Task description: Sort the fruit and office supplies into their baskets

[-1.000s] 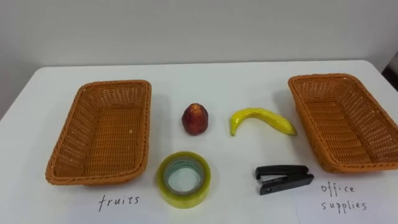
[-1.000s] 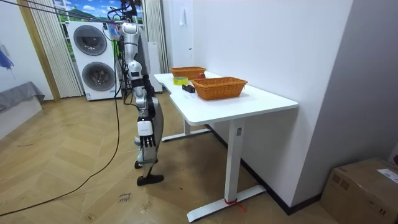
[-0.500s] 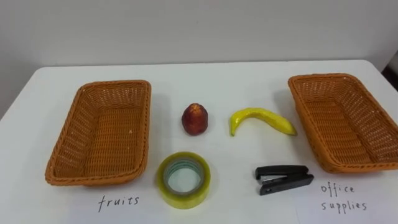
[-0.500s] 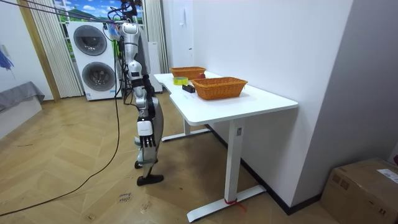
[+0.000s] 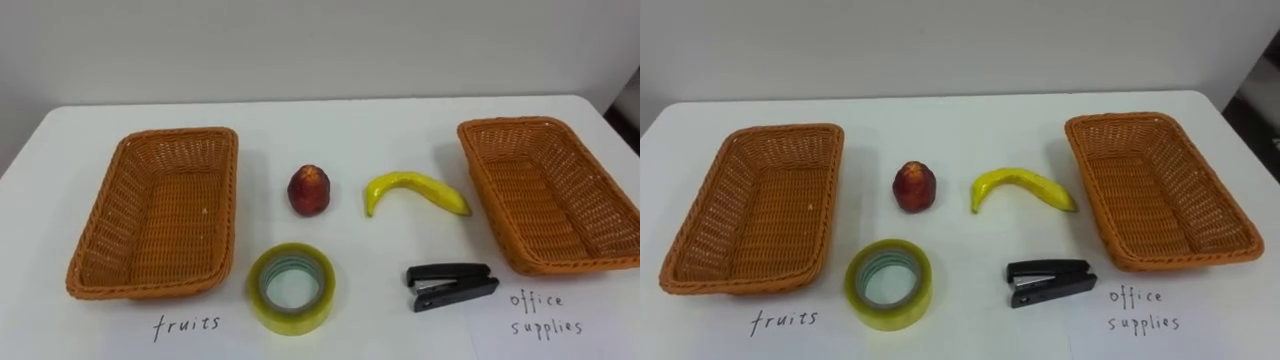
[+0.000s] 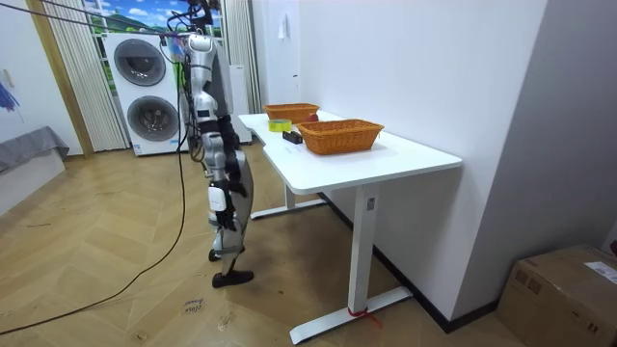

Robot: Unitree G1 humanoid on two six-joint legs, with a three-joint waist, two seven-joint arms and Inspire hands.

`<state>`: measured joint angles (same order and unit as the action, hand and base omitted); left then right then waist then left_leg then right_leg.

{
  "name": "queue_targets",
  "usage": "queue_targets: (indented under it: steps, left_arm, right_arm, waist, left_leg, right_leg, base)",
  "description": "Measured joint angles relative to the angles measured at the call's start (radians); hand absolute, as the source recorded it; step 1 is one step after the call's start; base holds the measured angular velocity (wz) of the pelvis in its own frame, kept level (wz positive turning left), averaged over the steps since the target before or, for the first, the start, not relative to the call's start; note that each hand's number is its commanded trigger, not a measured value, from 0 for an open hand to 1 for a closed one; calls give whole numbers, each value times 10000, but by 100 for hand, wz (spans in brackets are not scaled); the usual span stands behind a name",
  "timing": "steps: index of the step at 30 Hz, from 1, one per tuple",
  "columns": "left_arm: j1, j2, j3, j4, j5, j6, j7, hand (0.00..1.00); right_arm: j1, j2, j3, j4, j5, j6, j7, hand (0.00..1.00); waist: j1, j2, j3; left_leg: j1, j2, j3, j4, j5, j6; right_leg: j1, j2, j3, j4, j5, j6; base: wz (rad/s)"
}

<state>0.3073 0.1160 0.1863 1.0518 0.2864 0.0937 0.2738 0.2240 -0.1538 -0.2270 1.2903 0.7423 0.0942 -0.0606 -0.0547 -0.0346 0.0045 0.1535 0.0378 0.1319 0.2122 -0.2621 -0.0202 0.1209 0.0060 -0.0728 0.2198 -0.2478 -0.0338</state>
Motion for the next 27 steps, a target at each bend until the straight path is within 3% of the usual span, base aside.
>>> queue_targets:
  steps: [5,7,13,17,23,27]
  left_arm:
    - [393,130,451,-274,-162,-203,297,0]
    - [502,175,504,-490,-169,-345,497,0]
    - [504,236,526,-661,-164,-660,523,0]
    - [572,224,670,-734,-157,-785,533,0]
    - [651,289,651,-919,-107,-789,527,0]
    - [910,293,640,-1345,-177,-820,518,0]
  right_arm:
    - [146,-94,-1618,-1199,1557,-127,-871,0]
    - [332,-134,-2129,-1945,2077,-481,-1492,0]
    - [315,-189,-3085,-3252,2343,-962,-2887,0]
    - [315,-226,-3191,-3942,2430,-1234,-3835,0]
    - [276,-301,-3180,-5891,2478,-1506,-5279,0]
    - [277,-466,-3155,-6840,2332,-1945,-6065,0]
  waist:
    - [-321,-84,-17]
    - [-418,-143,-30]
    - [-521,-226,-70]
    - [-518,-335,-118]
    - [-475,-424,-77]
    - [-490,-426,-79]
  left_leg:
    - [104,24,214,-107,0,-1]
    - [101,28,329,-125,0,-1]
    - [72,29,528,-178,1,-1]
    - [82,29,592,-234,1,-1]
    - [54,24,601,-255,4,4]
    - [-21,22,573,-232,16,23]
  right_leg:
    - [-20,111,182,1,0,0]
    - [-75,115,263,8,1,2]
    - [-215,129,434,50,16,23]
    - [-299,130,458,133,13,25]
    - [-378,132,487,172,13,27]
    - [-402,133,470,101,32,44]
  base:
    - [-12]
    - [-14]
    - [-10]
    - [-5]
    - [-1]
    - [2]
